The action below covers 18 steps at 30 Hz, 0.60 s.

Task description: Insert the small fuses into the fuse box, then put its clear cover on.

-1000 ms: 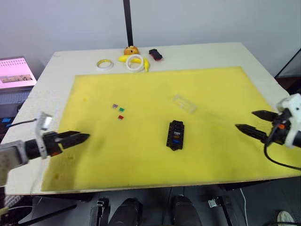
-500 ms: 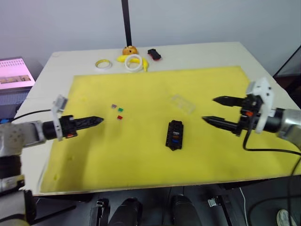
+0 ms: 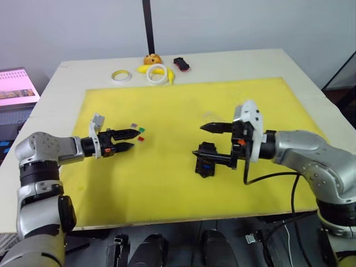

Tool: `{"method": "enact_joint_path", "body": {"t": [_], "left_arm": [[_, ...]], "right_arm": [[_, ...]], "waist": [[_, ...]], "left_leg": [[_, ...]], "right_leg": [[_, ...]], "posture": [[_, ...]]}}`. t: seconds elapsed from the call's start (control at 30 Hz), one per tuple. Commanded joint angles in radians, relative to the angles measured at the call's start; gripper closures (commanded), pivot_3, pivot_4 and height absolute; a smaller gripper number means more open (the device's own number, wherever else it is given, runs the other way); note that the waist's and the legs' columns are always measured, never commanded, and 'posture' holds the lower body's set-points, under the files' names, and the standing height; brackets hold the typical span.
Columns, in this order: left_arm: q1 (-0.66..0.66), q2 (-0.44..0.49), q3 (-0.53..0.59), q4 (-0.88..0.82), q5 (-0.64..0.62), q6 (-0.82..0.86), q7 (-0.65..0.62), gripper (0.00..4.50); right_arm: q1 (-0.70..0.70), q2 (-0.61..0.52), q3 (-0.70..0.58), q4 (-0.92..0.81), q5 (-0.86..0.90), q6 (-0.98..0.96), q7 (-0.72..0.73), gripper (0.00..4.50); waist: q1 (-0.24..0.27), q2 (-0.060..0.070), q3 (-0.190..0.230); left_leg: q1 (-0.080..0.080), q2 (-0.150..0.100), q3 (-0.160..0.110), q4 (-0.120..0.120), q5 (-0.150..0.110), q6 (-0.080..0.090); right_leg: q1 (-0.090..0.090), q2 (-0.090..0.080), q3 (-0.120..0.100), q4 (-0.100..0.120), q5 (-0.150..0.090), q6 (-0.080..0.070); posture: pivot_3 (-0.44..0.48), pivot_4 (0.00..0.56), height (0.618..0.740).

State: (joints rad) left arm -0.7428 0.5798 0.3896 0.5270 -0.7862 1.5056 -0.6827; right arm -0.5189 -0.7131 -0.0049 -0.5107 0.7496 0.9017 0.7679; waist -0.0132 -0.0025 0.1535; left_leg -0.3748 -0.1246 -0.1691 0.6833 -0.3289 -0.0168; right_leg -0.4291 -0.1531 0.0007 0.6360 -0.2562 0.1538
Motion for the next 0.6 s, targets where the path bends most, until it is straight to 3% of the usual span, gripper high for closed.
{"method": "enact_joint_path", "body": {"t": [0.03, 0.6], "left_arm": [[-0.009, -0.019, 0.018, 0.013, 0.008, -0.025, 0.016, 0.00], [-0.065, -0.131, 0.014, 0.199, 0.035, -0.153, -0.021, 0.00]], "right_arm": [[-0.025, 0.015, 0.004, 0.005, -0.026, -0.036, -0.015, 0.06], [-0.008, 0.025, 0.025, 0.016, -0.058, -0.033, -0.052, 0.06]], "waist": [[0.003, 0.000, 0.000], [0.032, 0.000, -0.001]], "left_leg": [[0.000, 0.000, 0.000, 0.000, 0.000, 0.000], [0.000, -0.003, -0.001, 0.003, 0.000, 0.000]], "right_leg": [[0.000, 0.000, 0.000, 0.000, 0.000, 0.000], [0.003, -0.002, 0.000, 0.001, 0.000, 0.000]], "posture": [[0.000, 0.150, 0.740], [0.000, 0.150, 0.740]]}}
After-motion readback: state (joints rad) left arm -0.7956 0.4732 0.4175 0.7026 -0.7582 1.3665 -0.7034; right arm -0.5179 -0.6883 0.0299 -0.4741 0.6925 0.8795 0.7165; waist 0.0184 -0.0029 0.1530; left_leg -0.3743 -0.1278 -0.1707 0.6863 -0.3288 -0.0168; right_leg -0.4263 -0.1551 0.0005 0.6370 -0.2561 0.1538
